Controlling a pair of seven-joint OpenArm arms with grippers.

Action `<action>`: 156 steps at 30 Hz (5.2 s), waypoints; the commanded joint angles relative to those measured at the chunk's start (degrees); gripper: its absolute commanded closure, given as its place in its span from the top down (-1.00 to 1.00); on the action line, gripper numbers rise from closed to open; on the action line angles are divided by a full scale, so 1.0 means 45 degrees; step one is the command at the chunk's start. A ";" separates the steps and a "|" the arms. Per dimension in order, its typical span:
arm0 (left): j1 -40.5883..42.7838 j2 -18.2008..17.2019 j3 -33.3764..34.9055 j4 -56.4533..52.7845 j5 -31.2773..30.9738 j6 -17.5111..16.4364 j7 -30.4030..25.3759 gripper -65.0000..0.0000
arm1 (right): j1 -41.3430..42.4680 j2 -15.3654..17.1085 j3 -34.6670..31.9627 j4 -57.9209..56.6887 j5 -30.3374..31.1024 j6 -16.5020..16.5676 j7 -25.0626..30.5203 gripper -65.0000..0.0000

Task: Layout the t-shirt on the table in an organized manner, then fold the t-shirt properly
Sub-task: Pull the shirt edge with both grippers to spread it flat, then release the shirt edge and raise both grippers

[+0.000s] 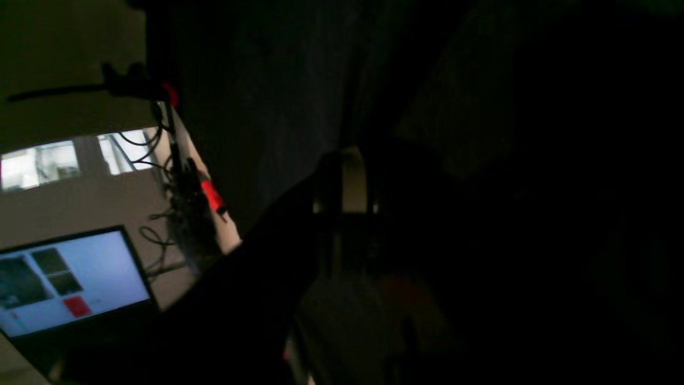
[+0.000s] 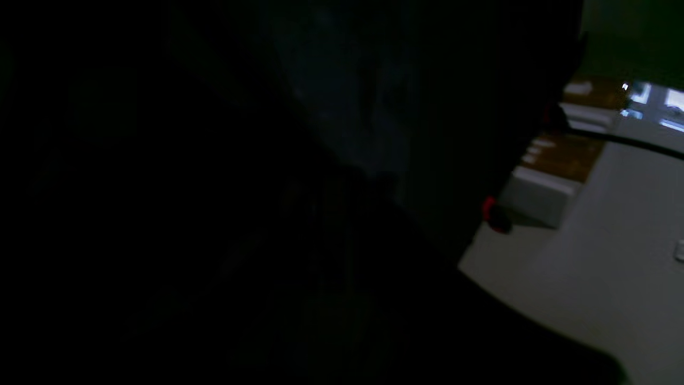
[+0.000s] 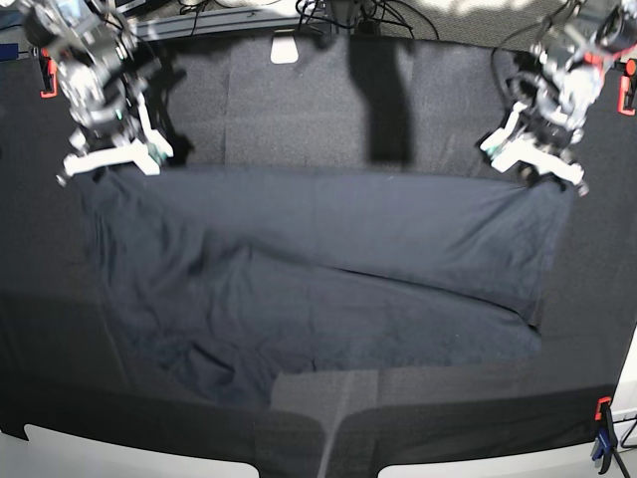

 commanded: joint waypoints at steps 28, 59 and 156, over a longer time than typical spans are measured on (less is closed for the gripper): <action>0.5178 -0.1044 -0.0112 0.1977 0.3405 0.0971 0.2064 -1.00 | -0.5814 0.1428 0.0131 0.1865 -0.3211 -0.1753 -0.1977 -1.00; 0.5187 -0.0933 -0.0107 0.1977 0.3390 0.1015 0.2016 -0.48 | -0.4886 0.0918 0.0126 0.1758 -0.1394 -0.3254 0.0345 -0.30; 0.6096 -0.0942 -0.0112 0.3366 0.5076 0.3677 0.6227 -0.34 | -0.6086 -0.0209 -0.2788 0.3317 -0.2259 -0.1093 0.0073 -0.30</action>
